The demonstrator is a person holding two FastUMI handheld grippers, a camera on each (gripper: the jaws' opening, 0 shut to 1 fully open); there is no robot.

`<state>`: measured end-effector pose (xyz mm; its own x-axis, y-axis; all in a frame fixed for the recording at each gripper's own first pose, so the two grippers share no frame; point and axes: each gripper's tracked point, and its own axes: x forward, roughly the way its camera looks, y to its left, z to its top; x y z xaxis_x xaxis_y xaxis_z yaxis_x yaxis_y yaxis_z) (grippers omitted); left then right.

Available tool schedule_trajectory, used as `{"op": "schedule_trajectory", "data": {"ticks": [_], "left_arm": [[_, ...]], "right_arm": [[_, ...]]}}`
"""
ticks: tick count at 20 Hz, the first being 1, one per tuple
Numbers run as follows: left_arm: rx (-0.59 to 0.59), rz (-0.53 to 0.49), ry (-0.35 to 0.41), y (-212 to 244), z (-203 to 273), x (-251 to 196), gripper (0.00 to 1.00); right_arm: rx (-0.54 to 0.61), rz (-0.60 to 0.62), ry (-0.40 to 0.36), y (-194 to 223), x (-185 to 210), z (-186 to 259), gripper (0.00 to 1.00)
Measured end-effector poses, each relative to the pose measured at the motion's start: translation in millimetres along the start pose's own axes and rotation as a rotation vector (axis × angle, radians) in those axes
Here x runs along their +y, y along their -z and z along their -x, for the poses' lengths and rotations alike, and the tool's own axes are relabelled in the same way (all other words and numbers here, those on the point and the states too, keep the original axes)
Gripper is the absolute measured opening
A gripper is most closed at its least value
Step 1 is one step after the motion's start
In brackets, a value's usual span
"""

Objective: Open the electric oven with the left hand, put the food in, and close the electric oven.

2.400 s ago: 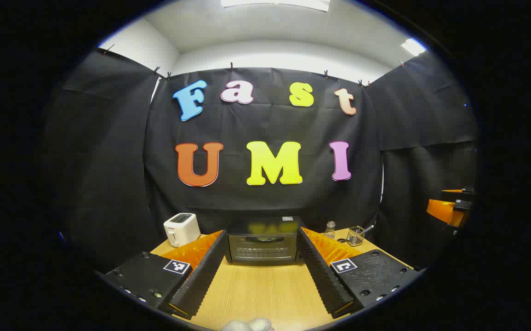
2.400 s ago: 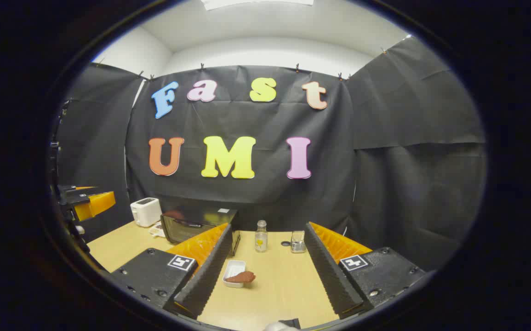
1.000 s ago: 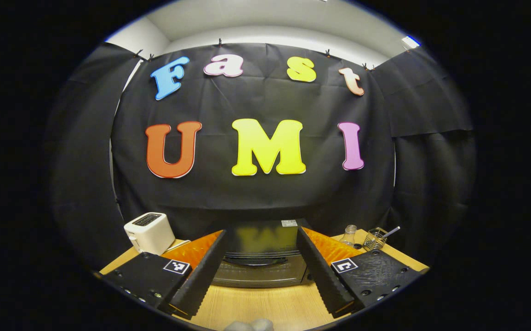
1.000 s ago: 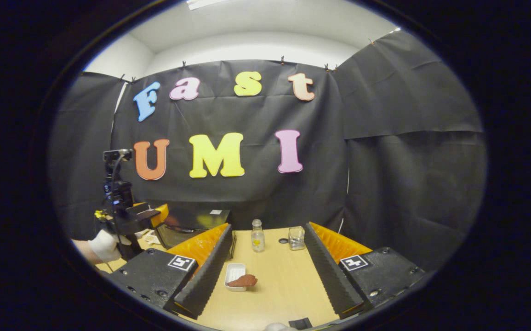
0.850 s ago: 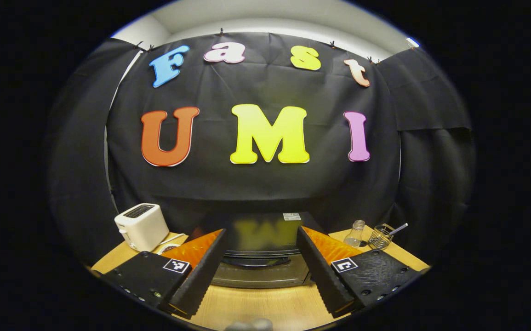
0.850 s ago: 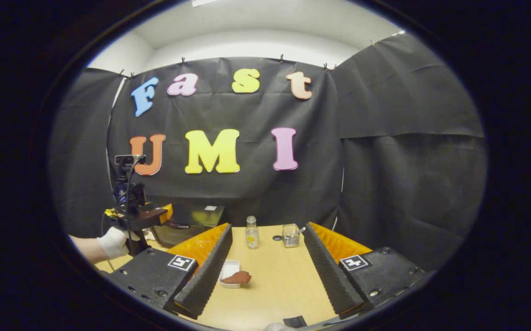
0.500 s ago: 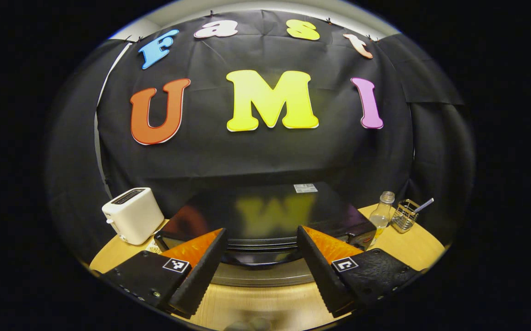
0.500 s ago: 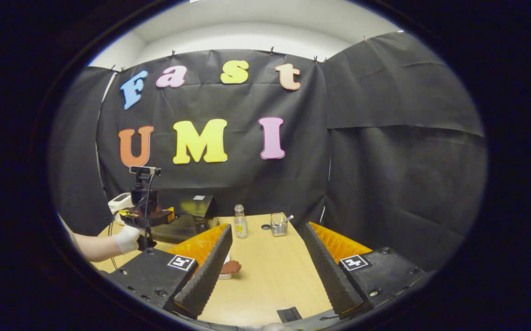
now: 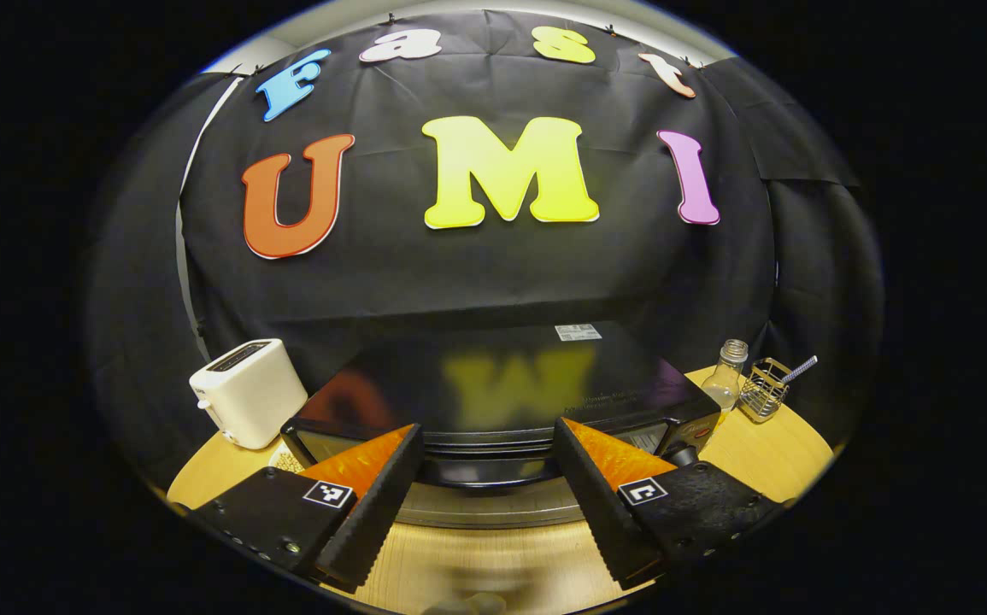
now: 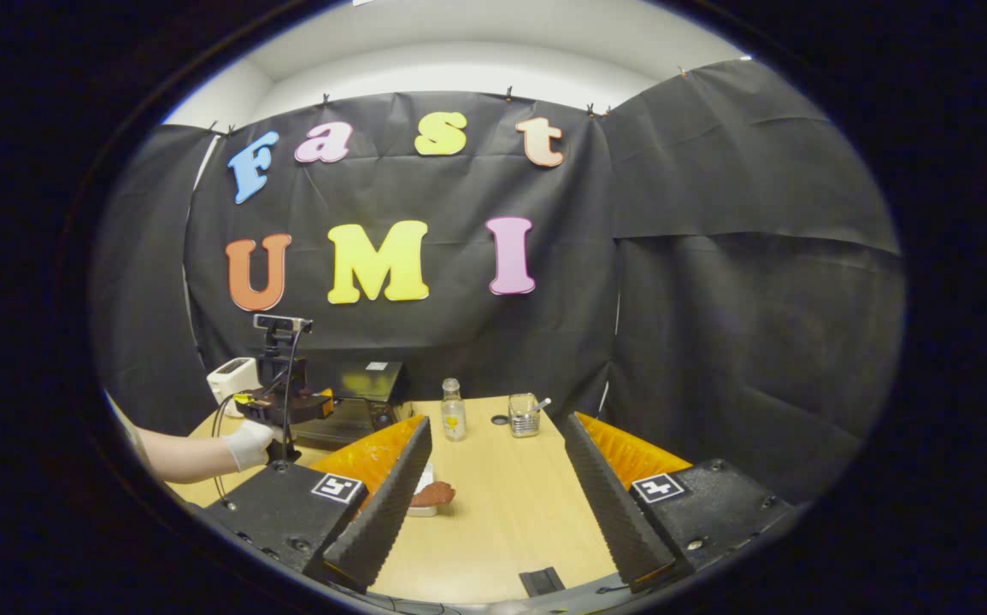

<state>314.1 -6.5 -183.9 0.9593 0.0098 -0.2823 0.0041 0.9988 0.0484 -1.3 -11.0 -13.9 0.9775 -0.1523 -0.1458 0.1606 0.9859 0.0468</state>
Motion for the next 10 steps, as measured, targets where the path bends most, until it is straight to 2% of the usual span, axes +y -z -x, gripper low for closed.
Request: {"op": "schedule_trajectory", "data": {"ticks": [10], "left_arm": [[0.035, 0.002, 0.055, 26, 45, -1, 0.97]], "right_arm": [[-0.012, 0.018, -0.035, 4, 6, 13, 0.99]]}}
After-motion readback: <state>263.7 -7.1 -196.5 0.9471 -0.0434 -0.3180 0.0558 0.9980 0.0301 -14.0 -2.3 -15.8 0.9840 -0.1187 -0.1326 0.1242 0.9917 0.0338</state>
